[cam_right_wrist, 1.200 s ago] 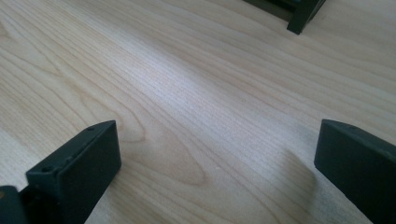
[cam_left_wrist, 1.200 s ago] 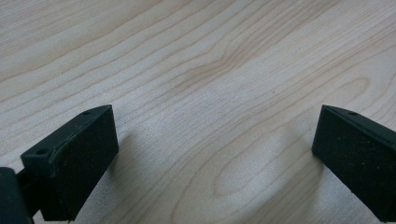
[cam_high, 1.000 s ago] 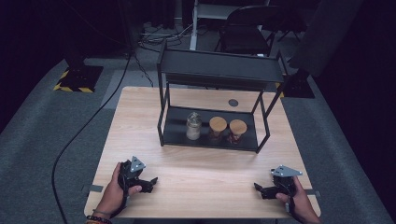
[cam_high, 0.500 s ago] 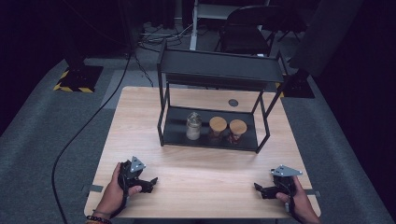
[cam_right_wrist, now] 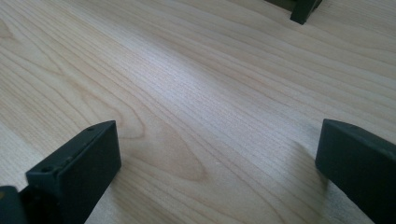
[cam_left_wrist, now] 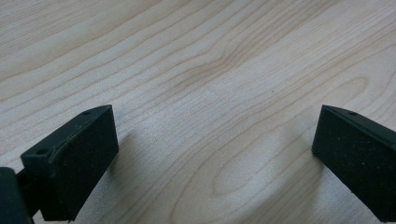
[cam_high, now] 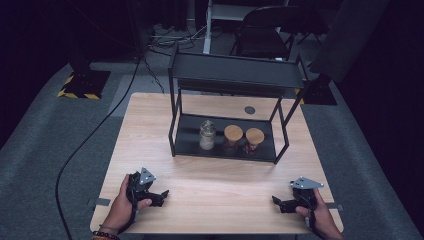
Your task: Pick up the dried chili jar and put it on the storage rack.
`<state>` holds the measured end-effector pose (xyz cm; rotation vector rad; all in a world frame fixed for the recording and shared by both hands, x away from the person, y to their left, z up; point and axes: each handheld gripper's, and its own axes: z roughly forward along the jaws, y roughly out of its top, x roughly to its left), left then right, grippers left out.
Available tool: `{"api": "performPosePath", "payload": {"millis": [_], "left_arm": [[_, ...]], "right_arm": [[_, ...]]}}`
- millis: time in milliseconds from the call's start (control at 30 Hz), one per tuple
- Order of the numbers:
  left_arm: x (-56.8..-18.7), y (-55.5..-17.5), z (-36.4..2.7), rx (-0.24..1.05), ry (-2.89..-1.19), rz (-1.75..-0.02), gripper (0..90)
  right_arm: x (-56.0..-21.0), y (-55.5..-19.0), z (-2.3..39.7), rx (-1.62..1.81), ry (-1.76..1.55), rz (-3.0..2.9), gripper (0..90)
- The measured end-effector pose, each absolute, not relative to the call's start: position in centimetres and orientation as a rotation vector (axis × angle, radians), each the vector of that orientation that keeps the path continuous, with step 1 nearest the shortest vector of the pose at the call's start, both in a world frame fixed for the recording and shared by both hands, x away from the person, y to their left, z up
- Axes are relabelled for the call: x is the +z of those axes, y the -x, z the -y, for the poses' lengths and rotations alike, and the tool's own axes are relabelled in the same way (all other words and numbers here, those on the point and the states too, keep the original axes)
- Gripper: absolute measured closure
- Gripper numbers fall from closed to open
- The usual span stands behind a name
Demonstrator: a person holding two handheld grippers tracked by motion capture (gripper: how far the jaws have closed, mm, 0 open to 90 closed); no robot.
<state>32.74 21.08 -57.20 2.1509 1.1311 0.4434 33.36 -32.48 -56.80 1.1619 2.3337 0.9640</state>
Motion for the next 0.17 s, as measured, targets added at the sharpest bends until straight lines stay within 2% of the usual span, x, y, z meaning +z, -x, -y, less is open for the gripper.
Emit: {"api": "performPosePath", "payload": {"millis": [167], "left_arm": [[-57.2, -32.77, -21.08, 0.442, -2.152, -1.129, 0.0]], "right_arm": [[-56.8, -33.37, 32.49, 0.964, -1.162, -2.334, 0.0]]}}
